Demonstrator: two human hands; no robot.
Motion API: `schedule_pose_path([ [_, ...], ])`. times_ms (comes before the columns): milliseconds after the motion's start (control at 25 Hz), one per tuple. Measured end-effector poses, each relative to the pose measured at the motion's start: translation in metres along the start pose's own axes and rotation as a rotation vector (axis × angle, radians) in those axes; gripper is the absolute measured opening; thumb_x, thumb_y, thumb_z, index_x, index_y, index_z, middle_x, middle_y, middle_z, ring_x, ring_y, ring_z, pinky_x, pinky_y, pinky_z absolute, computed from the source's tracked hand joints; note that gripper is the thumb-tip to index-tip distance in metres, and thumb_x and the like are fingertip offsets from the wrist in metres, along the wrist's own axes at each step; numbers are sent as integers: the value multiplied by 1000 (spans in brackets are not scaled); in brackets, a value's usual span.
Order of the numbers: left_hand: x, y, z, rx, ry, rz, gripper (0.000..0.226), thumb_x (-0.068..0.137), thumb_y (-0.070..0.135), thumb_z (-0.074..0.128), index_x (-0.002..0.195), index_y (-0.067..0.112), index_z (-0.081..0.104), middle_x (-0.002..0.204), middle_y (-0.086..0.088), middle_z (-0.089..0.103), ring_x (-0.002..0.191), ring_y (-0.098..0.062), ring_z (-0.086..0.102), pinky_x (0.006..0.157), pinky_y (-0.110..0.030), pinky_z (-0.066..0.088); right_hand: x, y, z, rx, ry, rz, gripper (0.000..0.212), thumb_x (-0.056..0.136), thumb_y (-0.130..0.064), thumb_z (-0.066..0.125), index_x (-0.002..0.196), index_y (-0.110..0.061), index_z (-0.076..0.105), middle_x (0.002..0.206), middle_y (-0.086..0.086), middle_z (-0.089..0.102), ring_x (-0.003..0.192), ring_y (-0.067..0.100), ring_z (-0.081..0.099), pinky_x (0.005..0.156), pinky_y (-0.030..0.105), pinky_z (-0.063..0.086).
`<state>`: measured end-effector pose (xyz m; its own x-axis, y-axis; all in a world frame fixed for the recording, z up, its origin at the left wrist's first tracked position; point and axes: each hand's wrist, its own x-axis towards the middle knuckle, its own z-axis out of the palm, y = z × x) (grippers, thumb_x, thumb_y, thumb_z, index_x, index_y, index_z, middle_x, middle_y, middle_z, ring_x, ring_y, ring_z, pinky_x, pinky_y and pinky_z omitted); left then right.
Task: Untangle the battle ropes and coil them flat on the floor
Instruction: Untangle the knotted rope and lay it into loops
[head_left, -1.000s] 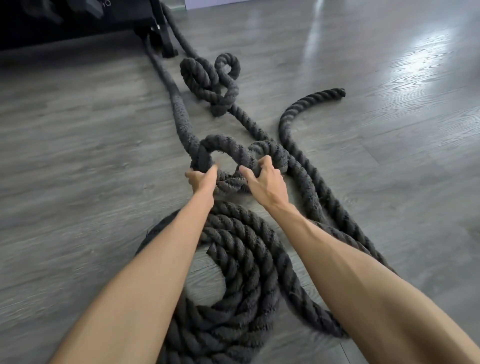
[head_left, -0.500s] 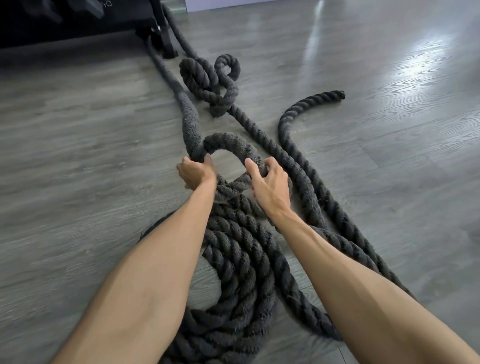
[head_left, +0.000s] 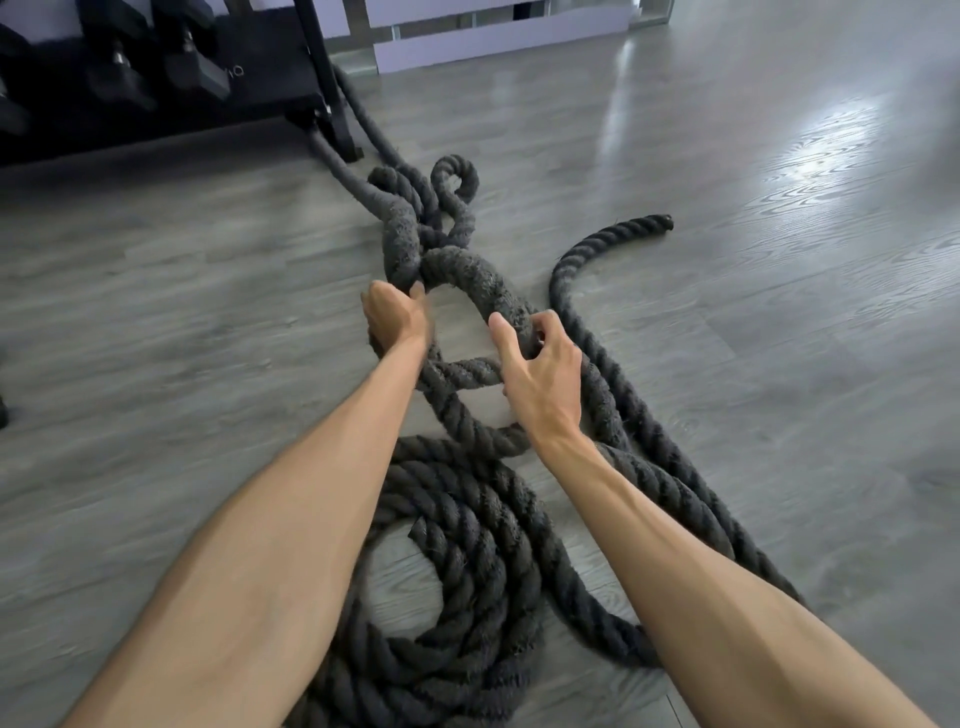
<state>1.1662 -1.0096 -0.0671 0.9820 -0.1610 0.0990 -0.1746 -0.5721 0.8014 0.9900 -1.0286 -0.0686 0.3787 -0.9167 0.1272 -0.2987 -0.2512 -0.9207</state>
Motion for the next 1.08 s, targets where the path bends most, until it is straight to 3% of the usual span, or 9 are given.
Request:
schedule_pose_path([
  [160, 22, 41, -45, 74, 17, 35, 43, 96, 29, 59, 118, -8, 56, 128, -23, 55, 122, -34, 50, 97, -37, 39, 8, -43, -6, -17, -7, -72, 53, 91, -67, 52, 103, -16, 55, 63, -10, 49, 61, 12, 46, 59, 30, 38],
  [320, 47, 17, -68, 18, 30, -28, 43, 92, 29, 65, 114, -8, 60, 124, -23, 60, 118, -34, 56, 93, -36, 45, 9, -48, 24, -64, -27, -111, 52, 92, -68, 48, 101, -17, 55, 61, -7, 53, 56, 14, 48, 56, 32, 41],
  [440, 64, -22, -66, -113, -32, -130, 45, 83, 35, 71, 105, -4, 63, 114, -18, 64, 106, -31, 63, 87, -36, 51, 20, -22, 45, -172, 26, -136, 49, 96, -62, 47, 94, -14, 54, 77, -2, 60, 69, 18, 54, 67, 36, 47],
  [560, 81, -58, -62, -188, -97, -195, 49, 72, 45, 72, 96, 2, 67, 104, -12, 68, 94, -29, 67, 80, -36, 56, 36, 5, 64, -284, 8, -45, 47, 101, -58, 40, 95, -13, 51, 100, 5, 61, 89, 25, 58, 74, 37, 42],
  [720, 98, -79, -59, -316, -183, -172, 26, 78, 34, 75, 82, 8, 70, 85, -5, 70, 82, -21, 68, 75, -33, 56, 62, 23, 91, -386, -129, 147, 56, 102, -58, 34, 119, -8, 51, 120, 16, 64, 112, 36, 59, 86, 42, 44],
  [880, 90, -96, -42, -331, -286, -100, 19, 88, 29, 71, 84, 11, 66, 85, -4, 69, 80, -16, 61, 68, -22, 50, 69, 36, 107, -457, -288, 176, 57, 101, -61, 35, 119, -10, 52, 123, 16, 62, 112, 37, 58, 83, 41, 41],
  [960, 82, -104, -22, -214, -427, -122, 46, 81, 44, 75, 105, 9, 60, 106, -5, 66, 95, -17, 60, 77, -21, 51, 65, 46, 109, -484, -304, 124, 54, 99, -64, 34, 105, -13, 53, 116, 16, 64, 105, 37, 59, 82, 42, 43],
  [1040, 70, -118, -3, -33, -585, -195, 94, 67, 57, 80, 137, 8, 42, 136, -8, 54, 121, -23, 54, 101, -35, 47, 62, 55, 107, -503, -299, 99, 55, 98, -66, 35, 96, -15, 52, 110, 16, 65, 101, 38, 61, 84, 43, 47],
  [1080, 62, -128, 7, 46, -650, -221, 102, 67, 55, 81, 144, 9, 34, 143, -10, 48, 128, -27, 50, 105, -41, 44, 62, 59, 106, -516, -289, 87, 56, 97, -67, 35, 94, -14, 54, 107, 15, 65, 99, 38, 61, 84, 43, 48],
])
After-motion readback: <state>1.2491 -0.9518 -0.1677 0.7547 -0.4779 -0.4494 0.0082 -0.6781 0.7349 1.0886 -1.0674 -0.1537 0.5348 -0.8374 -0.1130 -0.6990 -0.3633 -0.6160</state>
